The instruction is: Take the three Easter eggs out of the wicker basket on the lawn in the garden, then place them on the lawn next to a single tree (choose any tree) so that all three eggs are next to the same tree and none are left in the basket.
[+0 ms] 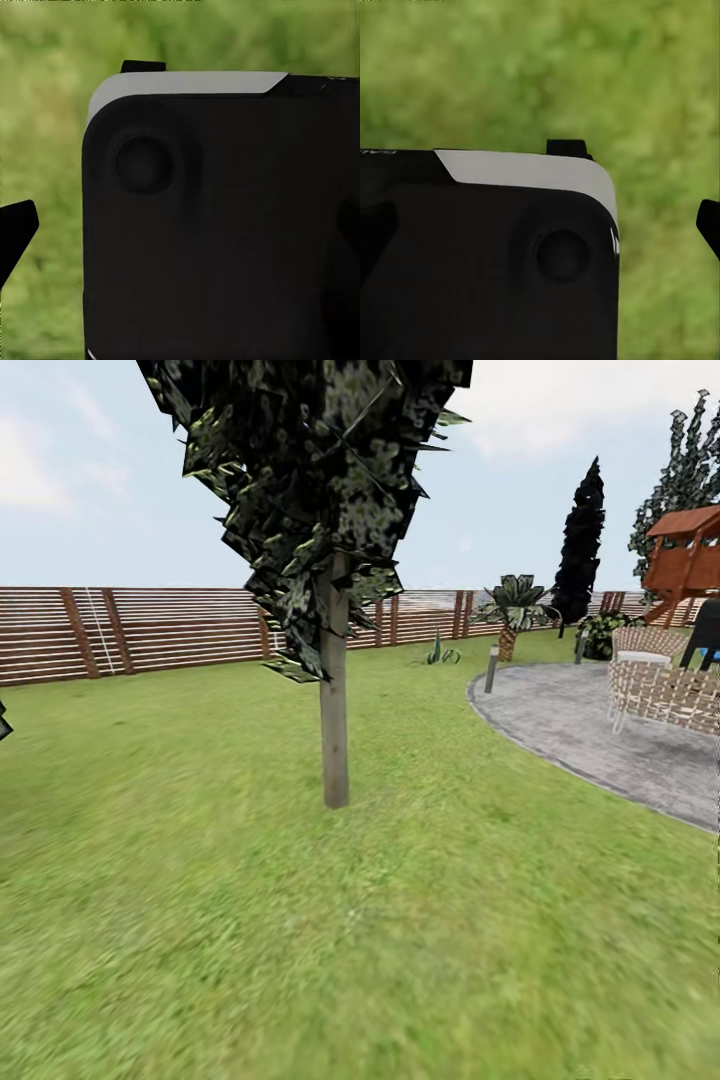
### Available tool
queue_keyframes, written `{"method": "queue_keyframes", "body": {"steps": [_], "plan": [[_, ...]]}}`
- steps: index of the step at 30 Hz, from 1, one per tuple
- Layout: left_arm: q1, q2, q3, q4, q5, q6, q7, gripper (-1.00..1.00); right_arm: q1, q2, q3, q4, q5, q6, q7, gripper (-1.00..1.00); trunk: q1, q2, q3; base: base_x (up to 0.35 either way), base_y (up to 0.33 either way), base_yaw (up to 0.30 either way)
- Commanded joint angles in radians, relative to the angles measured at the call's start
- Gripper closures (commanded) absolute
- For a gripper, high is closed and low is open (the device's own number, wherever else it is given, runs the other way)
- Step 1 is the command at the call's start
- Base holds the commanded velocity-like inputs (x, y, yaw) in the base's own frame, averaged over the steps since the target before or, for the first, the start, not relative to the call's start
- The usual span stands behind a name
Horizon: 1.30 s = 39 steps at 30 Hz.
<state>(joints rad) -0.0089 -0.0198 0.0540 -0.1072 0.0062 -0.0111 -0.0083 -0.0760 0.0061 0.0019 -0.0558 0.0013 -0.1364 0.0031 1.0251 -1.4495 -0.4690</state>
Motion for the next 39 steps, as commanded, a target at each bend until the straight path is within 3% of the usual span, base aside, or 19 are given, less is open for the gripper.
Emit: {"method": "queue_keyframes", "body": {"steps": [1,22,29,39], "plan": [[0.0,0.0,0.005,0.001,0.001,-0.001,-0.001,-1.0,-0.001,0.0,0.0,0.0,0.0,-0.003,0.001,-1.0,0.0,-0.001,-0.001,0.0,0.0,-0.208],[0.0,0.001,0.006,0.001,0.0,-0.001,-0.001,-1.0,-0.001,0.0,0.0,-0.005,0.0,-0.006,0.001,-1.0,0.0,-0.001,-0.001,0.0,0.0,-0.27],[0.0,0.001,0.006,0.0,0.001,-0.002,-0.001,-1.0,-0.001,0.001,0.0,-0.003,0.0,-0.055,0.001,-1.0,0.0,-0.001,-0.001,0.0,0.0,-0.266],[0.0,0.001,0.006,0.0,0.001,-0.002,-0.001,-1.0,-0.001,0.001,0.0,-0.004,0.0,-0.063,0.001,-1.0,0.0,-0.001,-0.001,0.0,0.0,-0.255]]}}
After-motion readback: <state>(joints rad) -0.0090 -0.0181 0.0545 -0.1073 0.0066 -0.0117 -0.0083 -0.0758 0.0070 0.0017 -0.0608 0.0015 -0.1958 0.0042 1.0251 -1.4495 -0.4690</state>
